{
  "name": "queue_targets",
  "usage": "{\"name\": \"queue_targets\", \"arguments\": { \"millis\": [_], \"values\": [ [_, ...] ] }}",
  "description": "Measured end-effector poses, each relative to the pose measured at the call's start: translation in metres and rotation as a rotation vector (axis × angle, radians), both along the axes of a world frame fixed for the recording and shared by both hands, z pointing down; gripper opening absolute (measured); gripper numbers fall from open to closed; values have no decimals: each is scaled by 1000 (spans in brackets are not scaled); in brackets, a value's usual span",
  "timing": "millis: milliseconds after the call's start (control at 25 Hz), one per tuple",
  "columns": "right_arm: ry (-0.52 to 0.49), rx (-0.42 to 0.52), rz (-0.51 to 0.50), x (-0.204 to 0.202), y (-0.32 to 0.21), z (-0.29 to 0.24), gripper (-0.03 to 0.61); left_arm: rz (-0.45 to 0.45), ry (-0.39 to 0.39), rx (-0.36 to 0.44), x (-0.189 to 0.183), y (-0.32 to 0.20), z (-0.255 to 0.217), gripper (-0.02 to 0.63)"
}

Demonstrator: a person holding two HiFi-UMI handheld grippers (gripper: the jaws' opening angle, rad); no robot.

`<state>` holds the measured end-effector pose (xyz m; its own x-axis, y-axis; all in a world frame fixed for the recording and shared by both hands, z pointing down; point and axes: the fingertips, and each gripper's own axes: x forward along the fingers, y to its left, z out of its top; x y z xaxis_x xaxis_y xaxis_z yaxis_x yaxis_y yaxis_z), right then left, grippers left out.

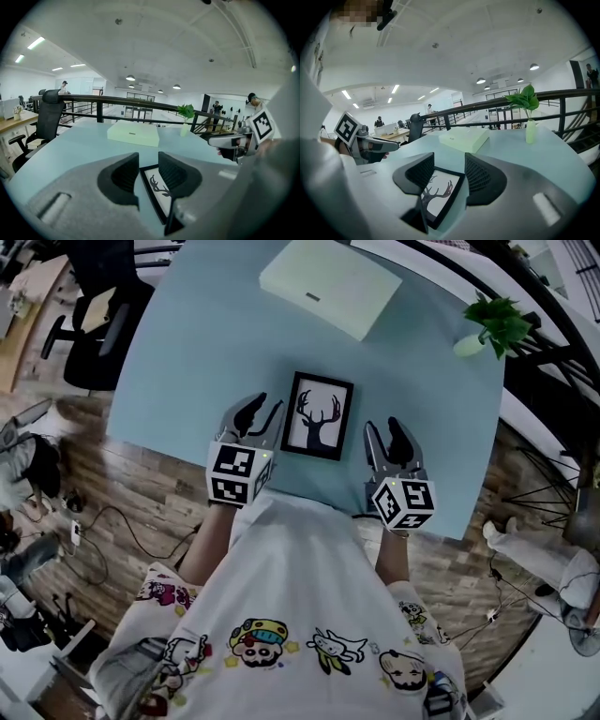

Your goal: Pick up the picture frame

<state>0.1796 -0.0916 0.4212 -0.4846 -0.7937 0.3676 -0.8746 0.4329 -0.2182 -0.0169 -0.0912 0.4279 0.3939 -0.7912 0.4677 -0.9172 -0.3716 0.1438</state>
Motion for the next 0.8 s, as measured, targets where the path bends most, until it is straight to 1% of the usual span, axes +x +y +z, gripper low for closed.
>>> {"name": "queue_targets", "arguments": {
  "millis": [240, 440, 800],
  "values": [
    [-4, -20, 19, -1, 3, 4, 201, 21, 3, -6, 4, -4, 3, 121],
    [-6, -37, 12, -10, 4, 10, 201, 33, 3, -26, 3, -5, 9, 121],
    [-2, -88, 2, -15, 3, 29, 201, 52, 18, -81, 11, -6, 31, 121]
  ]
}}
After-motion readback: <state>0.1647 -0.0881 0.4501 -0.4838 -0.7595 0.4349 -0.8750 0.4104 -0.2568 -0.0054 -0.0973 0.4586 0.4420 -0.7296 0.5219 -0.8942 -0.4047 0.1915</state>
